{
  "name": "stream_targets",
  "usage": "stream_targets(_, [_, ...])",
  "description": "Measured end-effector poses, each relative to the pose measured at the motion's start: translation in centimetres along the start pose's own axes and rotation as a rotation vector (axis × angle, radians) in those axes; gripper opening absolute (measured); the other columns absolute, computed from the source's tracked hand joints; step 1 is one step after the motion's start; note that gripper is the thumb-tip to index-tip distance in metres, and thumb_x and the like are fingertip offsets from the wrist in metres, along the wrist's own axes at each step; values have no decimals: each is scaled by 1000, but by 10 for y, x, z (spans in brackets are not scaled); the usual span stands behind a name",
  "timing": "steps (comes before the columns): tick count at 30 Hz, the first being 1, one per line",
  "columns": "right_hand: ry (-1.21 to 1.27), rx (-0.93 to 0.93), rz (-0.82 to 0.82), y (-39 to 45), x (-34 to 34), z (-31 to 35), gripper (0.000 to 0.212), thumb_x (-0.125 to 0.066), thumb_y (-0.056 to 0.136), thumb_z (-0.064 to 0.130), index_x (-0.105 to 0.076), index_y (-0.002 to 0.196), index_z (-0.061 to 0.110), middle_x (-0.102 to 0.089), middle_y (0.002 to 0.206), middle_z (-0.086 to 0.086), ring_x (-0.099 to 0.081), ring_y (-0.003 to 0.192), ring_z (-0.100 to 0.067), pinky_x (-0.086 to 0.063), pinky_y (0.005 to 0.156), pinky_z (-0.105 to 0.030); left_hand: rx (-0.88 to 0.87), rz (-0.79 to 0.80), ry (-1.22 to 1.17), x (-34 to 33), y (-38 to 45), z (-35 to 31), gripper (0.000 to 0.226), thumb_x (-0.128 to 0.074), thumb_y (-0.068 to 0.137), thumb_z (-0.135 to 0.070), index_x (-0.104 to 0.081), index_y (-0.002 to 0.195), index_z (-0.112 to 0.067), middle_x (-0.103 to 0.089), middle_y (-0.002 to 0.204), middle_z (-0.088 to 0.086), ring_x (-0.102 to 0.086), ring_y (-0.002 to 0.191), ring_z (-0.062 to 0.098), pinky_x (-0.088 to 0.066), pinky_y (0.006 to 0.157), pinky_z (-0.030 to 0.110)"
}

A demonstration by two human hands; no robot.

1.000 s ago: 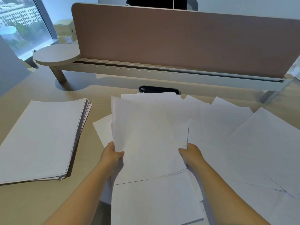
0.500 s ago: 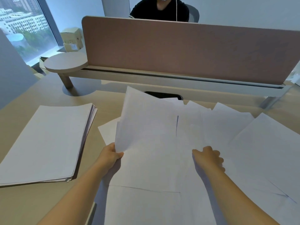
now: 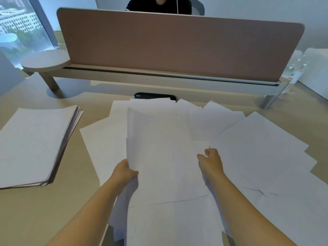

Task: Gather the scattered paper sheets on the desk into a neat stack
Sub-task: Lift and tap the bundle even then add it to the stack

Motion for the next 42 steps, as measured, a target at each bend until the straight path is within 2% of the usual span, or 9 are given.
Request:
stream_targets(4, [-338, -76, -123, -4, 45, -13, 53, -51, 87, 20, -34, 136, 10, -42, 138, -11, -43, 124, -33, -38, 98, -40, 38, -118, 28, 2, -10, 7, 17, -53, 84, 5, -48, 98, -2, -55, 102, 18, -52, 93, 32, -44, 79, 38])
stream_targets(11, [-46, -109, 166, 0, 5, -36, 59, -60, 74, 18, -37, 126, 5, -53, 115, -10, -57, 101, -28, -49, 90, -38, 84, -108, -135, -26, -30, 12, 27, -60, 84, -2, -47, 106, -6, -54, 117, 17, -57, 102, 35, -51, 86, 40])
stream_targets(15, [-55, -94, 267, -4, -10, -38, 56, -62, 74, 17, -36, 123, 8, -53, 108, -8, -57, 93, -25, -51, 92, -42, 106, -46, -263, -33, -44, 17, 37, -58, 85, 4, -45, 119, -2, -55, 120, 18, -56, 98, 32, -51, 78, 36])
stream_targets(19, [-45, -69, 318, -13, -5, -33, 32, -57, 74, -3, -55, 105, -10, -64, 99, -25, -55, 80, -25, -49, 85, -39, 75, -223, -161, -16, -64, 27, 34, -51, 86, 7, -50, 119, 0, -57, 108, 14, -51, 95, 28, -41, 82, 35])
stream_targets(22, [29, -53, 333, -18, -1, -24, 29, -57, 78, -9, -54, 105, -20, -59, 115, -33, -61, 92, -34, -47, 95, -41, 23, -301, -240, -5, -76, 29, 28, -49, 88, 7, -53, 114, -1, -55, 102, 10, -51, 97, 28, -38, 82, 34])
stream_targets(27, [95, -60, 449, -30, 2, -3, 40, -65, 82, 3, -56, 120, 2, -59, 122, -17, -55, 114, -34, -49, 91, -41, -19, -239, -339, 1, -77, 11, 24, -51, 89, 3, -53, 112, -3, -61, 107, 16, -56, 102, 33, -42, 99, 50])
stream_targets(34, [272, -13, 185, -6, 81, -1, 37, -58, 81, -11, -54, 118, -7, -59, 121, -24, -57, 105, -33, -46, 87, -35, -67, -41, -174, -48, -52, -55, 5, -60, 84, -3, -57, 83, -6, -63, 89, 13, -59, 79, 24, -49, 67, 29])
stream_targets(36, [301, 1, 112, 2, 107, -7, 38, -57, 82, -12, -54, 120, -7, -58, 121, -24, -57, 101, -31, -46, 81, -32, -88, 28, -50, -73, -45, -76, 15, -60, 84, -1, -54, 73, -11, -60, 80, 7, -56, 73, 19, -43, 59, 23])
stream_targets(42, [299, 5, -139, 20, 176, -30, 26, -53, 85, -10, -56, 109, 1, -57, 91, -3, -53, 91, -23, -43, 78, -29, -227, 84, 160, -141, -20, -132, 22, -57, 86, -2, -49, 69, -12, -51, 72, -1, -52, 80, 21, -41, 72, 29])
Point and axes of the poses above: each hand's wrist, its own y-axis towards the middle knuckle, its own x-axis out of the back of the hand, z = x × y, the point moved 8 cm from there along y, towards the middle knuckle
